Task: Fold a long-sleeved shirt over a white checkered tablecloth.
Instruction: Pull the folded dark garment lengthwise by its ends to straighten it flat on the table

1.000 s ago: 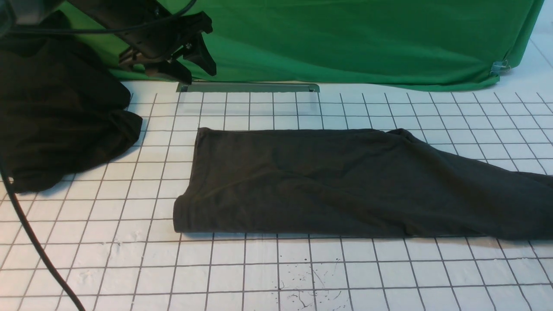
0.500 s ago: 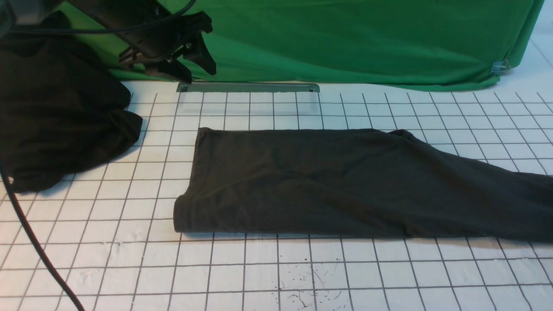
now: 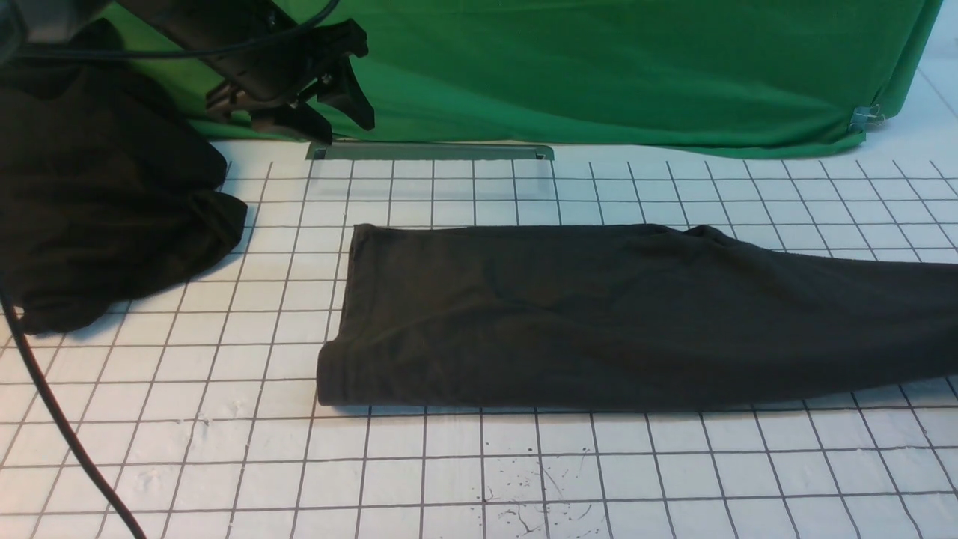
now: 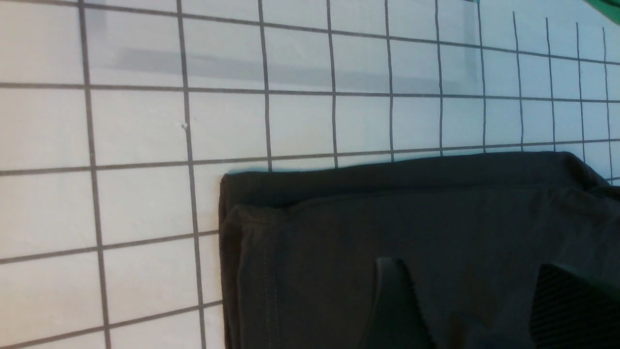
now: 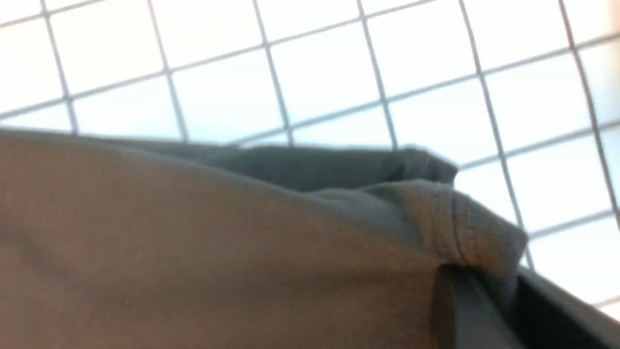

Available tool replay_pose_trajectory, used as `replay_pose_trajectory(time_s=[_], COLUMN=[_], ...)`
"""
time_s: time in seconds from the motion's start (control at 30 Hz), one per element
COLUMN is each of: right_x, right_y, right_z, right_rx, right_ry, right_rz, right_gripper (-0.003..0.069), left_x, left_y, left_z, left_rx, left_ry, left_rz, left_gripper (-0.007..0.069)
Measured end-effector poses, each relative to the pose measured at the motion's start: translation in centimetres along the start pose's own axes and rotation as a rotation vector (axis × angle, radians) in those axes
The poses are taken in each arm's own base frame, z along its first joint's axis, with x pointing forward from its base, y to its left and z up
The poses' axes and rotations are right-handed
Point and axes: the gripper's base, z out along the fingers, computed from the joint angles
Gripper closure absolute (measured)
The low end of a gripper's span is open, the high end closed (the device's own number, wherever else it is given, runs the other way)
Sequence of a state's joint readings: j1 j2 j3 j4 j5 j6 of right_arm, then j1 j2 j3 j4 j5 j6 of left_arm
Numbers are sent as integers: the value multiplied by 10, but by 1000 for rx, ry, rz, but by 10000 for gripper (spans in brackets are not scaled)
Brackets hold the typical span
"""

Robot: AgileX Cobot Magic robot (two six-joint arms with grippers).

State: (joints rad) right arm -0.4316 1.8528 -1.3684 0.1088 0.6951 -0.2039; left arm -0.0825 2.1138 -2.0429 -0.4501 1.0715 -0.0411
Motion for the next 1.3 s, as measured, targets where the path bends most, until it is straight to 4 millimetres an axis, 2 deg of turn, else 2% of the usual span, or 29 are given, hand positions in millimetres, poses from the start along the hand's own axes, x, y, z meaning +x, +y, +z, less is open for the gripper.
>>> replay_pose_trajectory(time_s=[0.1, 0.13, 0.17, 0.2, 0.23, 0.27, 0.3, 0.43, 0.53, 0.67, 0.8, 1.0, 1.1, 1.17, 1.3], right_x=[0, 2, 3, 7, 7, 11, 13, 12, -5, -23, -20, -10, 2, 5, 5], right_y=[-2, -3, -3, -4, -4, -4, -4, -4, -4, -4, -2, -3, -1, 1, 1], right_z=[21, 32, 34, 47, 48, 57, 62, 58, 37, 10, 9, 38, 71, 79, 82], right_rx=[8, 9, 8, 8, 7, 5, 3, 3, -3, -17, -29, -39, -50, -53, -56], right_ry=[-4, 7, 11, 36, 39, 67, 82, 106, 107, 143, 200, 294, 375, 400, 397], right_rz=[0, 1, 1, 1, 1, 0, 0, 27, 48, 60, 62, 66, 60, 43, 33], right_gripper=[434, 375, 375, 291, 281, 220, 195, 121, 77, 47, 43, 42, 53, 61, 72], left_x=[0, 1, 1, 2, 3, 4, 5, 7, 8, 9, 9, 9, 9, 8, 8], left_y=[0, 0, 0, 0, 0, 0, 0, 1, 1, 1, 1, 1, 1, 1, 2], left_z=[0, 0, 0, 0, 0, 0, 0, 0, 0, 0, 0, 0, 0, 0, 0], left_rx=[-2, -3, -3, -4, -4, -5, -5, -7, -11, -13, -15, -15, -15, -15, -17], left_ry=[5, 12, 14, 26, 31, 46, 55, 81, 88, 98, 99, 96, 94, 91, 88], left_rz=[1, 2, 2, 1, 3, 3, 3, 3, 5, 6, 7, 7, 7, 7, 8], left_gripper=[257, 257, 257, 257, 257, 257, 257, 257, 257, 257, 257, 257, 257, 257, 257])
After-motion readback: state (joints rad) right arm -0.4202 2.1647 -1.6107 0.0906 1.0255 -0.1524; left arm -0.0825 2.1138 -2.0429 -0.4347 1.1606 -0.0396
